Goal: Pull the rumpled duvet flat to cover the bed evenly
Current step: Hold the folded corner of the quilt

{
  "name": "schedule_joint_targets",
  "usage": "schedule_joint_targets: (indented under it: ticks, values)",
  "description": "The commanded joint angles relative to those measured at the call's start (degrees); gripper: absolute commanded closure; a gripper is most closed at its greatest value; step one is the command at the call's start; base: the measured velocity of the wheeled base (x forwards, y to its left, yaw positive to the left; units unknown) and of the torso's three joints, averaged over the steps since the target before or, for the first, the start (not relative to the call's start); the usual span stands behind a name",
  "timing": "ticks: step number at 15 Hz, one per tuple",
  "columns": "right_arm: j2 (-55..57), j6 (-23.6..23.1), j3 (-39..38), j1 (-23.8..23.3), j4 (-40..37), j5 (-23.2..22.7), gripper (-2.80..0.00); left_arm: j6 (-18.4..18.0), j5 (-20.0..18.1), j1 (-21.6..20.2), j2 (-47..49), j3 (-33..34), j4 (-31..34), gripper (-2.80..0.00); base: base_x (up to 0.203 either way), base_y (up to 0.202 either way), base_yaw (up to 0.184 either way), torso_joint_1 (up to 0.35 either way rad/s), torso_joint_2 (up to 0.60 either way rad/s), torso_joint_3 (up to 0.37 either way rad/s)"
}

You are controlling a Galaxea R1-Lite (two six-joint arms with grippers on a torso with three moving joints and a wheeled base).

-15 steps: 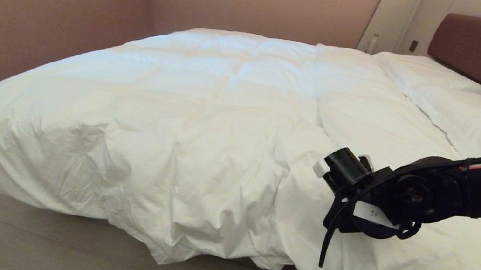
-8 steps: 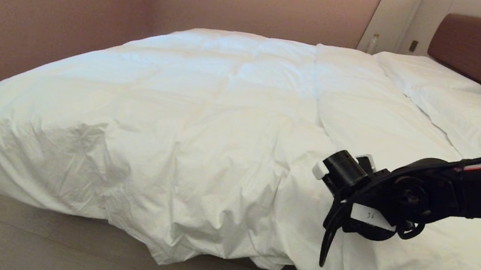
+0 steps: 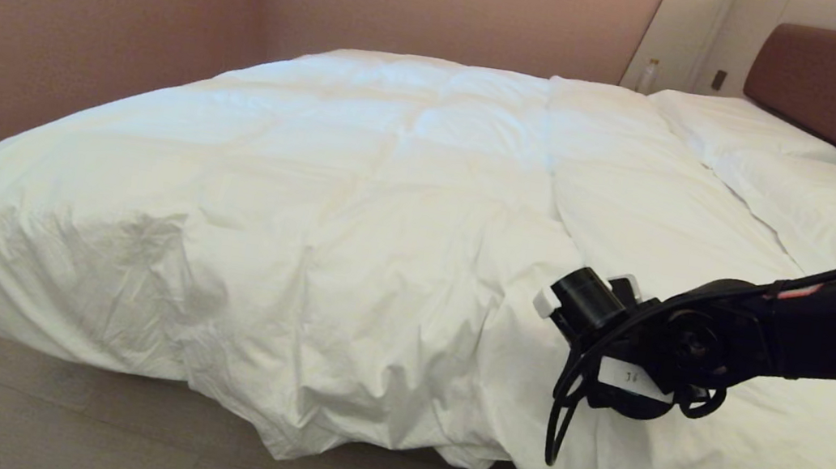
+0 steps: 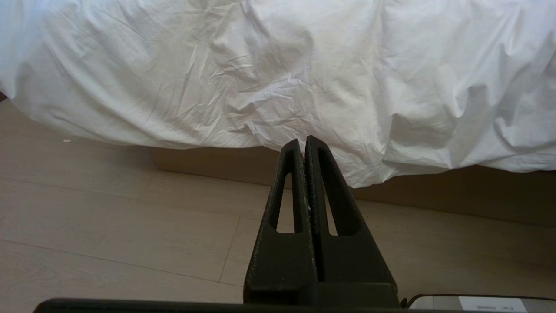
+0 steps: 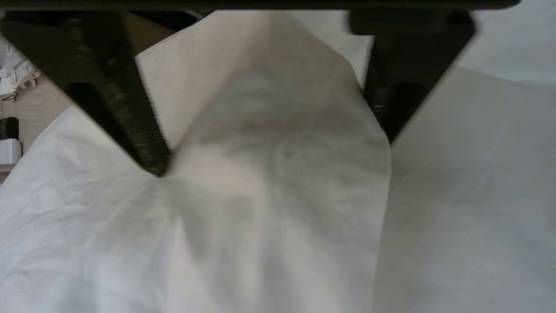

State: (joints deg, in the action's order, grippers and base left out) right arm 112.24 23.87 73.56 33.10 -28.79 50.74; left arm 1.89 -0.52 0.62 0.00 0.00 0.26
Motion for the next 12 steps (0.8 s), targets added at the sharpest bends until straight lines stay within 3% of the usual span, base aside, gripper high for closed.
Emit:
schedule_joint_targets:
  ticks: [1,12]
  values:
    - [-0.1,0.1,0.1,-0.1,-0.1,0.2,0.0,0.0,0.0,0.0,0.0,0.0,0.0,0.0,0.0,0.0,0.0,0.0,0.0,0.0]
    - [-1.1,0.1,0.0,0.0,-0.3,0.0,0.0,0.0,0.0,0.0,0.0,0.0,0.0,0.0,0.0,0.0,0.0,0.0,0.0,0.0]
